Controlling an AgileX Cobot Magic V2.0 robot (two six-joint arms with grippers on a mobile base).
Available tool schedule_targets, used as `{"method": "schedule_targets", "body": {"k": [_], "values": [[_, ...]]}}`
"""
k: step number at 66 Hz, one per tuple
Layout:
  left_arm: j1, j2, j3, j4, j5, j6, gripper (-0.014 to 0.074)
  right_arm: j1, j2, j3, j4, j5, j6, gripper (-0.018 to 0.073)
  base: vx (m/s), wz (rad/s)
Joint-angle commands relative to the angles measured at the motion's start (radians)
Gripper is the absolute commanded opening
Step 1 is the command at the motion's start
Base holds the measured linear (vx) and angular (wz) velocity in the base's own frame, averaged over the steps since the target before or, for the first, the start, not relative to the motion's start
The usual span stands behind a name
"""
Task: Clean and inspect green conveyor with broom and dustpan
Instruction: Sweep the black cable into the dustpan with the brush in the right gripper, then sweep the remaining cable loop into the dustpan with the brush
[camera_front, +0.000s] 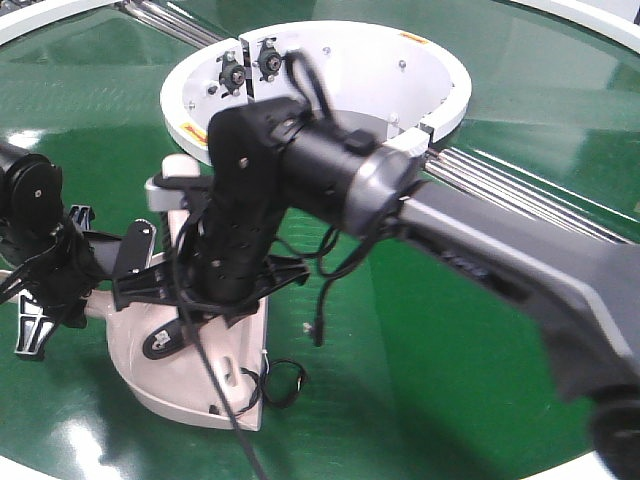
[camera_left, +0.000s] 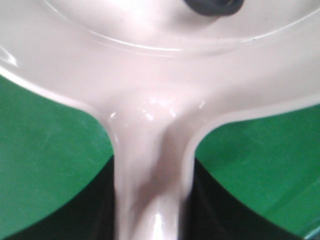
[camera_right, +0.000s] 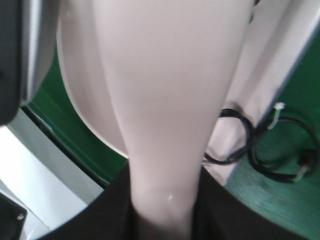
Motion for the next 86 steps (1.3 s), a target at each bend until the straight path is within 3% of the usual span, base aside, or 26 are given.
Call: {"method": "schedule_targets", "body": {"k": [1, 17, 30, 51, 73, 86], "values": [[-0.008, -0.036, -0.02, -0.008, 0.004, 0.014, -0.0006, -0.027, -0.13, 0.069, -0.044, 0.053, 0.01, -0.0001, 0.0, 0.0], [-0.008, -0.036, -0.02, -0.008, 0.004, 0.014, -0.0006, -0.07, -0.298, 0.438, -0.118, 0.053, 0.102, -0.0001, 0.0, 0.0], [-0.008, -0.036, -0.02, -0.008, 0.004, 0.014, -0.0006, -0.065, -0.311, 0.571, -0.096, 0.054, 0.131, -0.0001, 0.0, 0.0], [-0.008, -0.036, -0.02, -0.008, 0.004, 0.014, -0.0006, -0.064, -0.234, 0.588, -0.009, 0.054, 0.148, -0.0001, 0.0, 0.0], [-0.008, -0.036, -0.02, -0.008, 0.004, 0.014, -0.0006, -0.052, -0.171, 0.585, 0.003, 0.054, 0.144, -0.0001, 0.0, 0.0], [-0.008, -0.036, -0.02, -0.01, 0.004, 0.014, -0.0006, -0.035, -0.136, 0.491, 0.007, 0.054, 0.123, -0.0001, 0.0, 0.0]]}}
